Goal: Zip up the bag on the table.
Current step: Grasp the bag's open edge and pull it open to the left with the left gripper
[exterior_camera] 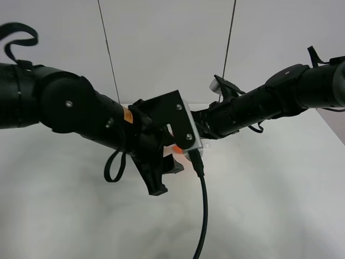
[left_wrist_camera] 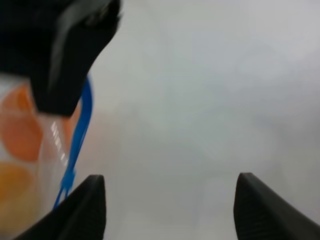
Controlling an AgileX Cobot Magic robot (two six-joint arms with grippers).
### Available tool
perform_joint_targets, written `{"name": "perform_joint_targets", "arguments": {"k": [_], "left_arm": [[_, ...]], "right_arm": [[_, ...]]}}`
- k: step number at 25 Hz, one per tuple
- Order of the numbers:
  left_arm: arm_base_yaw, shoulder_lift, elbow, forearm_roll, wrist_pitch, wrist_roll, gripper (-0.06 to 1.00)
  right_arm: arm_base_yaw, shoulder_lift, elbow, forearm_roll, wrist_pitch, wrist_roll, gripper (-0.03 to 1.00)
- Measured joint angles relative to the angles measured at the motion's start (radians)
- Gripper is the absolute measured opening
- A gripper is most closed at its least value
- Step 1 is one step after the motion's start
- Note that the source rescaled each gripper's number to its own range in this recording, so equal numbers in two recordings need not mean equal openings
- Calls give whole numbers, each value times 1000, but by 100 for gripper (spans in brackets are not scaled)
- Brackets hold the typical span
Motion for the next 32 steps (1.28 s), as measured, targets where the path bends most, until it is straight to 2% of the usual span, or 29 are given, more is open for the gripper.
{"name": "perform_joint_targets", "arguments": {"k": [4, 8, 14, 19, 22, 32], "left_arm": [[-14, 66, -28, 111, -21, -52, 83], [-15, 122, -50, 271, -29, -130, 83], [-15, 165, -66, 527, -42, -315, 83], [-15, 172, -67, 690, -67, -461, 83], [-15, 172, -67, 729, -82, -502, 83], [-5, 192, -67, 740, -91, -520, 83]], "right_arm": [[0, 0, 0, -2, 19, 0, 0], [0, 0, 0, -4, 21, 0, 0], [0, 0, 0, -24, 21, 0, 0], [0, 0, 0, -30, 21, 0, 0], [0, 0, 0, -30, 21, 0, 0], [0, 0, 0, -35, 13, 0, 0]]}}
